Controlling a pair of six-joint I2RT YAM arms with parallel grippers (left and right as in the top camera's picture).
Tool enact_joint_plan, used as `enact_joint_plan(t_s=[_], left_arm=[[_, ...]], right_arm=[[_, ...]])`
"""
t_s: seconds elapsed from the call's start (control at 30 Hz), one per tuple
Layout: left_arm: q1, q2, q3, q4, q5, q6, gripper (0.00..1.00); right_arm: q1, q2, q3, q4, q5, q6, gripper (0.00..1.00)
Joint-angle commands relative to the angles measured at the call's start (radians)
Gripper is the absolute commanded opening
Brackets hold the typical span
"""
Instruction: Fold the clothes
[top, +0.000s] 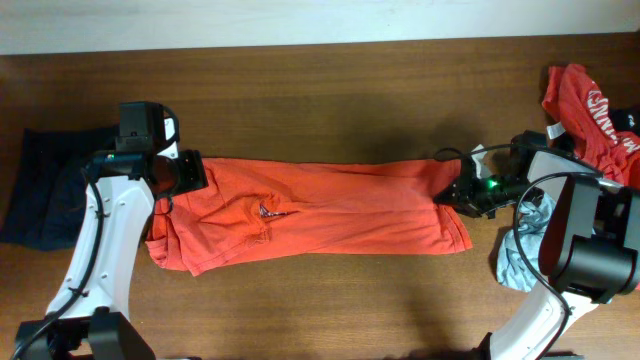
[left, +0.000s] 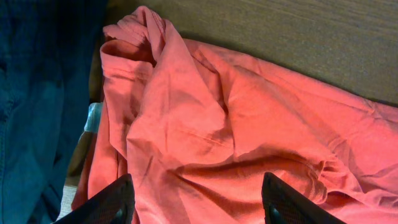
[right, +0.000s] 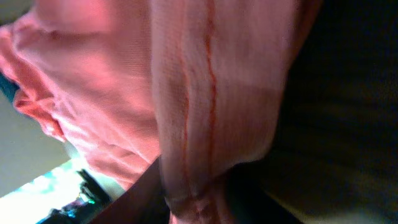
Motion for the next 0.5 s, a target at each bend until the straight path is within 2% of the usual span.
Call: enact_joint_plan(t_s=[0.0,0.13,0.47], left_arm=[[-0.002,0.006,0.001,0.0,0.011,0.006,0.65],[-0.002,0.006,0.001,0.0,0.011,0.006,0.65],[-0.002,0.006,0.001,0.007,0.011,0.006,0.66]], right_arm=[[0.013,0.163,-0.116,-0.01,0.505,0.065,0.15],[0.0,0.103,-0.116,-0.014,0.514,0.101,0.04],[-0.002,-0.132,-0.017,-0.087,0.656,0.177,0.04]])
